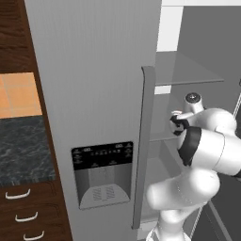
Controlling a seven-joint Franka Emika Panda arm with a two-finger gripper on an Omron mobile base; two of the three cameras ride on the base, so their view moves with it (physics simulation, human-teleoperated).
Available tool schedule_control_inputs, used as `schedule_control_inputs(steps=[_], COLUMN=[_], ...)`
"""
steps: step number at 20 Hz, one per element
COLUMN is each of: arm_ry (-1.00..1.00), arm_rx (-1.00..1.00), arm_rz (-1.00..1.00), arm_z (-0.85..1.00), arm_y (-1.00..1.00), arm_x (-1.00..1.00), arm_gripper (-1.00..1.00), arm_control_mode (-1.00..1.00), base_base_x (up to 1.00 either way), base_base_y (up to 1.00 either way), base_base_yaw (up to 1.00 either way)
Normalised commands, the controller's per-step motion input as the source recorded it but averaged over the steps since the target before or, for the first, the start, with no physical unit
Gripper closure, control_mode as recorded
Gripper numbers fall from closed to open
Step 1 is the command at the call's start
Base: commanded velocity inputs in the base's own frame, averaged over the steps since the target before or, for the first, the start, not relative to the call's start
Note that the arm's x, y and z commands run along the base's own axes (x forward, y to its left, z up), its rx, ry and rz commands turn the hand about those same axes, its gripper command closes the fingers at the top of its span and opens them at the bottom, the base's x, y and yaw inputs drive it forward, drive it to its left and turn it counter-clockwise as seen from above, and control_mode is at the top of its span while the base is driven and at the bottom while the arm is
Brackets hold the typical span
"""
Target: Place one avocado and one chicken drumstick in each tupperware on the nearby counter, to pack two identical lunches.
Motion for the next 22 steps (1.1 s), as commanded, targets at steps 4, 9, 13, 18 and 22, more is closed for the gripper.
schedule_control_inputs(steps=[4, 9, 13, 18, 22], arm_ry=[0.0, 0.0, 0.0, 0.0, -0.01], arm_rx=[0.04, 0.03, 0.0, 0.0, 0.0], arm_rz=[0.0, 0.0, 0.0, 0.0, 0.0], arm_z=[-0.22, -0.34, -0.57, -0.74, -0.64], arm_y=[-0.2, -0.17, 0.0, -0.01, 0.0], arm_x=[0.51, 0.5, 0.42, 0.06, -0.38], arm_gripper=[-1.0, -1.0, -1.0, 1.0, 1.0], arm_control_mode=[-1.0, -1.0, -1.0, -1.0, -1.0], base_base_x=[0.0, 0.0, 0.0, 0.0, 0.0], base_base_y=[0.0, 0.0, 0.0, 0.0, 0.0], base_base_yaw=[0.0, 0.0, 0.0, 0.0, 0.0])
